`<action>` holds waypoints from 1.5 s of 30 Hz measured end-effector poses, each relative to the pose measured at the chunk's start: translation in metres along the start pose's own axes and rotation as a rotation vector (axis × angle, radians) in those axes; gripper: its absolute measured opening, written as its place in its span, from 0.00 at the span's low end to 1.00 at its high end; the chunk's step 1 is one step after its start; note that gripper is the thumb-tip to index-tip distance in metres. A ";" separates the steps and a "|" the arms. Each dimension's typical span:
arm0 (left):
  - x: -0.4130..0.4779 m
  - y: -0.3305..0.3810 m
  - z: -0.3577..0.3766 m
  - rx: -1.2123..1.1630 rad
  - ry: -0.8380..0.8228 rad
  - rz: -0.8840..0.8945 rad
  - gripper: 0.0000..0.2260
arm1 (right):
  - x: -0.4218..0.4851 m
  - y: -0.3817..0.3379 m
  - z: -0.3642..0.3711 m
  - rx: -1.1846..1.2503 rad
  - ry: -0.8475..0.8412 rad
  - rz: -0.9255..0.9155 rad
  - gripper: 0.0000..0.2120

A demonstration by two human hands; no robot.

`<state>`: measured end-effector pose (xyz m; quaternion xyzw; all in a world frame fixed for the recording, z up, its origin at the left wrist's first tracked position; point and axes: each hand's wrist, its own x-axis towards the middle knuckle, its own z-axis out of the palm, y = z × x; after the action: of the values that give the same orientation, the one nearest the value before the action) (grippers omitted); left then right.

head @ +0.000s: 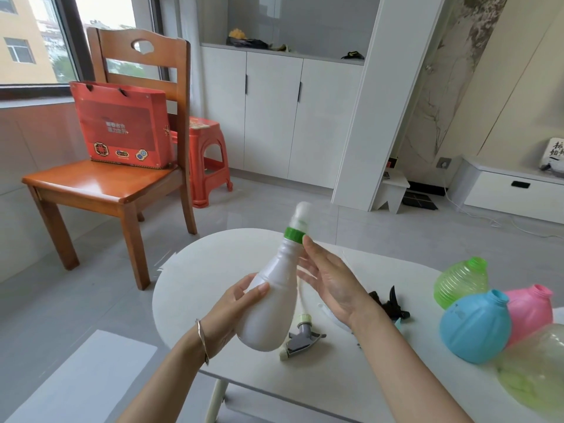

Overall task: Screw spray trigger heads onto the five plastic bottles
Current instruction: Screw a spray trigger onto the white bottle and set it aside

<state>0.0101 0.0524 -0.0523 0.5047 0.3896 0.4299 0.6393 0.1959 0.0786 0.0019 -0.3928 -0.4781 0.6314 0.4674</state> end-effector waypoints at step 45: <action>0.141 -0.006 -0.219 0.249 0.203 0.161 0.23 | 0.221 0.132 0.081 -0.599 0.003 -0.152 0.32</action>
<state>-0.1471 0.2526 -0.1084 0.5637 0.4605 0.4769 0.4926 0.0352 0.2586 -0.1181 -0.4770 -0.6702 0.4251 0.3776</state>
